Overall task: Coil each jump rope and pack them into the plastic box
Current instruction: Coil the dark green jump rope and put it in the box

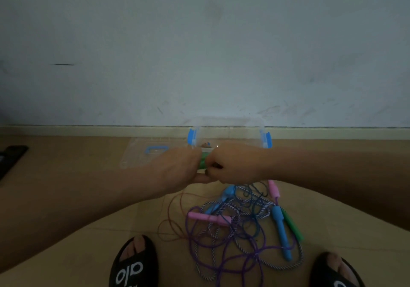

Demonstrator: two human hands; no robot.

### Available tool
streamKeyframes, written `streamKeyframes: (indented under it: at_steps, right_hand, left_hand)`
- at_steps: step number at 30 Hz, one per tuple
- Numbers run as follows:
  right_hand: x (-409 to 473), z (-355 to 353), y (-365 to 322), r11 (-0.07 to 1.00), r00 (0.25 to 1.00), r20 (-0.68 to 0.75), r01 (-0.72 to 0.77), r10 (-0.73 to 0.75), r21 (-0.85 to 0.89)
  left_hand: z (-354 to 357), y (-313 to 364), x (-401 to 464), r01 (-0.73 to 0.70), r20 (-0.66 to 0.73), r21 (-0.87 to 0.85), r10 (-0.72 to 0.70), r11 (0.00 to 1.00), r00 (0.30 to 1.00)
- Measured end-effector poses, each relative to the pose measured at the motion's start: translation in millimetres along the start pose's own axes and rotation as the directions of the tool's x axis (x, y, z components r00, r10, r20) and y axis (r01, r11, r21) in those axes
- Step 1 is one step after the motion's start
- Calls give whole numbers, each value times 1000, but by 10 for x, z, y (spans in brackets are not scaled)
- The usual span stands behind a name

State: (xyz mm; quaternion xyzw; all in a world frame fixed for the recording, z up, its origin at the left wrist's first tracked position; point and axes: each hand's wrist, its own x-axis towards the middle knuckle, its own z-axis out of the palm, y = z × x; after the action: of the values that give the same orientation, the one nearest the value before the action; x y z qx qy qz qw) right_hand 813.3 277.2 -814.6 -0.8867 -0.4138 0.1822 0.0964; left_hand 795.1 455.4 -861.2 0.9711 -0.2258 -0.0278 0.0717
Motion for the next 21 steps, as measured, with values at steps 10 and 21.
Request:
streamKeyframes:
  at_steps: [10,21]
  right_hand:
    - [-121,-350,151,788,978,-174,16,116,616]
    - [-74,12,252,386,905,-118,-54,408,921]
  left_hand:
    - [-267,286,-25,-210,69,162,201,964,977]
    - [-412,340,-45,-57,-174,-258,12,964,985]
